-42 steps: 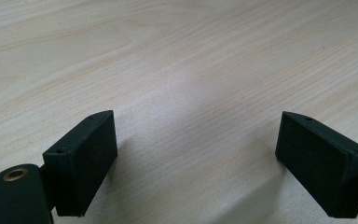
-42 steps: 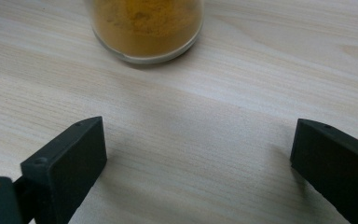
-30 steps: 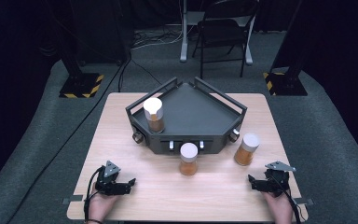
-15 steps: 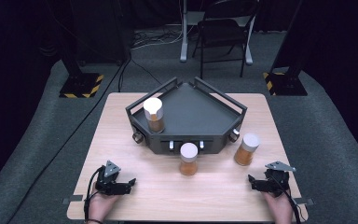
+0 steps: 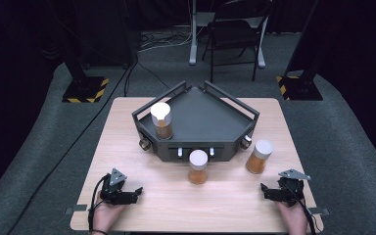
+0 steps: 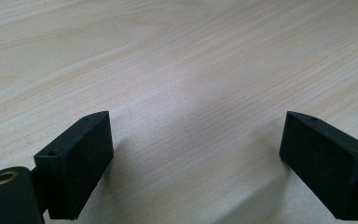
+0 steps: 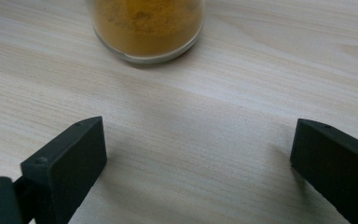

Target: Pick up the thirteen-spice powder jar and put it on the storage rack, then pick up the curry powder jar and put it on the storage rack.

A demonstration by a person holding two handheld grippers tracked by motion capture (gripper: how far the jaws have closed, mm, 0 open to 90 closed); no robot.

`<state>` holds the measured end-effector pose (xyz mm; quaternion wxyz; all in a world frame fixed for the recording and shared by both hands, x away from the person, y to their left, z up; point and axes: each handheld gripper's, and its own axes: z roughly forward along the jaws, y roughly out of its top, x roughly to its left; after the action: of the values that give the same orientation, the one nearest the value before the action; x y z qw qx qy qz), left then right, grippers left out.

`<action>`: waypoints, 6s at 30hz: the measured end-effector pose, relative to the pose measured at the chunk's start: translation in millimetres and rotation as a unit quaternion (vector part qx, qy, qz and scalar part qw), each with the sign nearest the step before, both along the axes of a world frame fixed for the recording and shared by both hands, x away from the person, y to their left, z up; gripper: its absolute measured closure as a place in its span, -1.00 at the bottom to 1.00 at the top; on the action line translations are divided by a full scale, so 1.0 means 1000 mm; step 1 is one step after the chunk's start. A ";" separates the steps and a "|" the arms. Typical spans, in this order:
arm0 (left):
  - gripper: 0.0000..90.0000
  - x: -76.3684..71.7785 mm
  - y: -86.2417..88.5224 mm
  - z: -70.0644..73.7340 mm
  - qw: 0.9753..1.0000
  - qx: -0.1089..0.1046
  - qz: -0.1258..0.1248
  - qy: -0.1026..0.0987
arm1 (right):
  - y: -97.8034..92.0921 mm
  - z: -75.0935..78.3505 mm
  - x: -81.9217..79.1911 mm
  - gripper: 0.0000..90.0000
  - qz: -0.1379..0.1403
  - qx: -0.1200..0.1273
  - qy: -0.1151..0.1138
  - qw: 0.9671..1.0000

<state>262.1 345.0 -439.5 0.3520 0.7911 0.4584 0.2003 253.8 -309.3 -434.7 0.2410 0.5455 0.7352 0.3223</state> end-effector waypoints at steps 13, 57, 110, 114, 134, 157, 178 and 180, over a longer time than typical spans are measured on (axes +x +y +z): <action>-0.79 0.000 0.000 0.000 1.000 0.000 0.000 0.000 | 0.000 0.000 0.000 -0.95 0.000 0.000 0.000 1.000; -0.80 0.001 0.000 0.000 1.000 0.000 -0.001 0.001 | 0.001 0.000 0.000 -0.95 -0.002 0.000 0.000 1.000; -0.87 0.003 0.000 0.001 1.000 0.003 0.002 0.004 | -0.005 -0.001 -0.008 -0.83 0.009 0.007 -0.013 1.000; -0.87 0.003 0.000 0.001 1.000 0.003 0.002 0.004 | -0.004 0.001 -0.013 -0.82 0.013 0.013 -0.026 0.999; -0.87 0.003 0.000 0.001 1.000 0.003 0.000 0.004 | 0.016 0.008 -0.042 -0.80 0.064 0.071 -0.105 0.990; -0.87 0.003 0.000 0.001 1.000 0.003 0.000 0.004 | 0.066 0.017 -0.038 -0.80 0.122 0.082 -0.123 0.981; -0.88 0.004 0.000 0.001 1.000 0.003 0.000 0.004 | 0.110 0.025 -0.010 -0.78 0.175 0.079 -0.127 0.973; -0.88 0.004 0.000 0.001 1.000 0.003 0.000 0.004 | 0.113 0.026 -0.007 -0.78 0.178 0.080 -0.126 0.973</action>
<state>265.9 345.1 -438.7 0.3480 0.7929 0.4595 0.1980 246.5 -196.2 -408.5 0.2260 0.3783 0.7562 0.4836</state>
